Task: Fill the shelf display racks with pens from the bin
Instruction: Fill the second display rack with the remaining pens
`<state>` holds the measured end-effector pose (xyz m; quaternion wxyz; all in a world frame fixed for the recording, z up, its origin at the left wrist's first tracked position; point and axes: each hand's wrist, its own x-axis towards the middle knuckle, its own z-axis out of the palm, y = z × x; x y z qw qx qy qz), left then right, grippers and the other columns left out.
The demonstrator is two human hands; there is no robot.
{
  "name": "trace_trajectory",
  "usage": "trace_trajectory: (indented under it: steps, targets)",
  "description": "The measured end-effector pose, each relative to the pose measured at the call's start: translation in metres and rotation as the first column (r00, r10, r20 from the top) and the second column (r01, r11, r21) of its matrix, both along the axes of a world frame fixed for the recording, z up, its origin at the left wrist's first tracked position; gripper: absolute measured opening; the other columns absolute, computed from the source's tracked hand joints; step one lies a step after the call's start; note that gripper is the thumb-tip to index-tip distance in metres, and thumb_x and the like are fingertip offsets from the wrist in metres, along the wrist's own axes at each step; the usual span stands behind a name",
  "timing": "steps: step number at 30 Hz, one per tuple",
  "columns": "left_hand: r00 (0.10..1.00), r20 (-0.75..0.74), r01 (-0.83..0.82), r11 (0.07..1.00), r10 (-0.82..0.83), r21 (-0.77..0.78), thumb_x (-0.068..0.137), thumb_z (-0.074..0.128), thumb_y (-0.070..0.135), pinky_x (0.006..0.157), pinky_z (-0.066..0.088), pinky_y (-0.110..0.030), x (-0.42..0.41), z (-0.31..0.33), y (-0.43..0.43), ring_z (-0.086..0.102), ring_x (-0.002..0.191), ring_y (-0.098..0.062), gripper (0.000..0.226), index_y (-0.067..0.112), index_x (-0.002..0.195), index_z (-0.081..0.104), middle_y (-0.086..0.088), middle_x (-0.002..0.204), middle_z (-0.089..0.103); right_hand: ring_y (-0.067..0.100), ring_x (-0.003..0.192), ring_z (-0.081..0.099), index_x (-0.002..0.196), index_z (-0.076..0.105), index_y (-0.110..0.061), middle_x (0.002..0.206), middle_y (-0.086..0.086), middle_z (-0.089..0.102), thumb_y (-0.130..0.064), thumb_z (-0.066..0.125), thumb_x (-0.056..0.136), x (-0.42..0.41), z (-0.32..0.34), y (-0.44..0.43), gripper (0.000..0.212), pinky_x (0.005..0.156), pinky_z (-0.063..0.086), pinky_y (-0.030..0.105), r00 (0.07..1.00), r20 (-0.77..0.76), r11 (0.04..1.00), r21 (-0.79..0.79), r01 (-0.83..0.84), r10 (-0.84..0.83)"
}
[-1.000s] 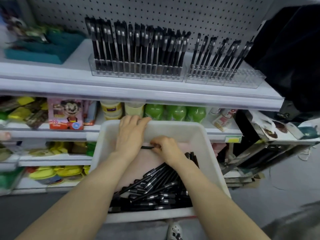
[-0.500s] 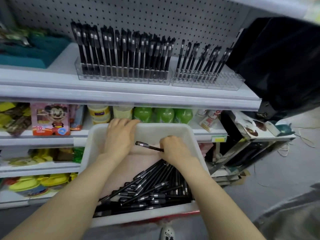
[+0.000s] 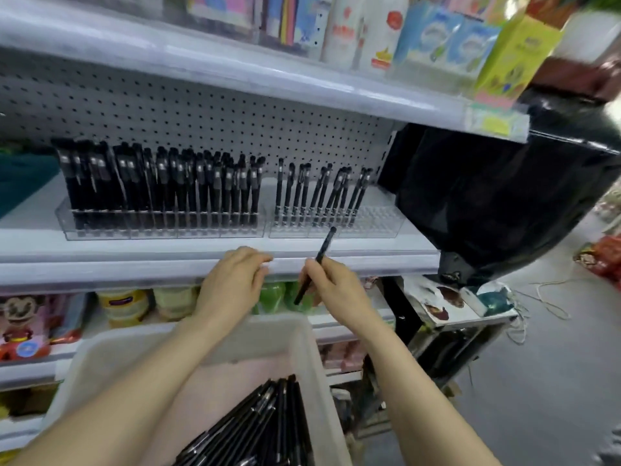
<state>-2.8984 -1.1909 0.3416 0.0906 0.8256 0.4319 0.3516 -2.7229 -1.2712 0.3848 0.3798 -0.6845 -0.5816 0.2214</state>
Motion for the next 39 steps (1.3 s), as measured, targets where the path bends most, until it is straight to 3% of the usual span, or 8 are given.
trace_trajectory:
  steps: [6, 9, 12, 15, 18, 22, 27, 39]
  targets:
    - [0.984, -0.173, 0.061, 0.987, -0.036, 0.145, 0.095, 0.057, 0.017, 0.09, 0.05, -0.04, 0.071, 0.035, 0.025, 0.048, 0.115, -0.021, 0.036, 0.017, 0.131, 0.059, -0.001, 0.127, 0.056, 0.015, 0.067, 0.062, 0.101, 0.062, -0.016, 0.079, -0.001, 0.062, -0.028, 0.045, 0.102, 0.075, 0.036, 0.026, 0.021, 0.057, 0.045, 0.015, 0.989, -0.053, 0.98, 0.137, 0.145, -0.139]
    - [0.973, -0.228, 0.071, 0.969, -0.016, 0.238, 0.091, 0.062, 0.015, 0.098, 0.045, -0.041, 0.097, 0.043, 0.04, 0.048, 0.12, -0.025, 0.043, 0.014, 0.133, 0.057, -0.005, 0.13, 0.056, 0.018, 0.072, 0.062, 0.107, 0.054, -0.017, 0.083, 0.0, 0.063, -0.021, 0.051, 0.1, 0.112, 0.048, 0.047, 0.009, 0.062, 0.05, 0.022, 0.972, -0.128, 0.941, 0.255, 0.223, -0.195]
    - [0.957, -0.288, 0.058, 0.966, 0.018, 0.251, 0.094, 0.06, 0.022, 0.106, 0.038, -0.044, 0.115, 0.043, 0.053, 0.046, 0.125, -0.028, 0.048, 0.016, 0.141, 0.049, -0.008, 0.138, 0.051, 0.023, 0.078, 0.067, 0.107, 0.051, -0.017, 0.086, 0.012, 0.067, -0.018, 0.065, 0.092, 0.142, 0.06, 0.068, 0.021, 0.063, 0.053, 0.022, 0.931, -0.164, 0.865, 0.345, 0.363, -0.326]
    - [0.947, -0.316, 0.019, 0.976, 0.053, 0.219, 0.099, 0.05, 0.03, 0.108, 0.034, -0.044, 0.122, 0.036, 0.06, 0.043, 0.129, -0.028, 0.049, 0.019, 0.145, 0.041, -0.007, 0.144, 0.046, 0.022, 0.078, 0.069, 0.107, 0.053, -0.014, 0.084, 0.008, 0.068, -0.021, 0.068, 0.089, 0.161, 0.066, 0.09, 0.025, 0.074, 0.055, 0.036, 0.912, -0.124, 0.826, 0.388, 0.408, -0.392]
    - [0.944, -0.316, -0.014, 0.967, 0.096, 0.253, 0.096, 0.055, 0.032, 0.107, 0.034, -0.045, 0.123, 0.031, 0.061, 0.047, 0.125, -0.029, 0.048, 0.019, 0.141, 0.046, -0.007, 0.139, 0.051, 0.023, 0.08, 0.068, 0.106, 0.054, -0.011, 0.086, 0.004, 0.068, -0.021, 0.065, 0.092, 0.169, 0.066, 0.11, 0.021, 0.078, 0.055, 0.042, 0.925, -0.037, 0.847, 0.39, 0.361, -0.377]
    - [0.951, -0.287, -0.026, 0.955, 0.115, 0.297, 0.091, 0.063, 0.029, 0.103, 0.039, -0.045, 0.124, 0.028, 0.062, 0.052, 0.117, -0.029, 0.046, 0.018, 0.135, 0.052, -0.006, 0.131, 0.057, 0.026, 0.081, 0.065, 0.106, 0.058, -0.005, 0.086, 0.005, 0.067, -0.016, 0.065, 0.092, 0.172, 0.059, 0.131, 0.019, 0.074, 0.051, 0.035, 0.945, 0.047, 0.878, 0.387, 0.28, -0.322]
    - [0.948, -0.297, -0.025, 0.957, 0.114, 0.288, 0.092, 0.06, 0.03, 0.103, 0.038, -0.044, 0.125, 0.027, 0.061, 0.051, 0.119, -0.027, 0.047, 0.02, 0.137, 0.05, -0.004, 0.133, 0.055, 0.029, 0.079, 0.061, 0.084, 0.055, -0.018, 0.08, 0.004, 0.065, -0.02, 0.071, 0.087, 0.174, 0.035, 0.143, 0.016, 0.072, 0.054, 0.042, 0.934, 0.192, 0.934, 0.257, 0.249, -0.302]
    - [0.946, -0.318, 0.028, 0.957, 0.068, 0.288, 0.093, 0.06, 0.022, 0.105, 0.04, -0.046, 0.118, 0.031, 0.059, 0.049, 0.12, -0.031, 0.048, 0.014, 0.14, 0.049, -0.009, 0.133, 0.052, 0.029, 0.08, 0.063, 0.092, 0.068, -0.009, 0.083, 0.006, 0.067, -0.02, 0.068, 0.089, 0.175, 0.032, 0.141, 0.011, 0.073, 0.054, 0.039, 0.944, 0.191, 0.948, 0.224, 0.225, -0.269]
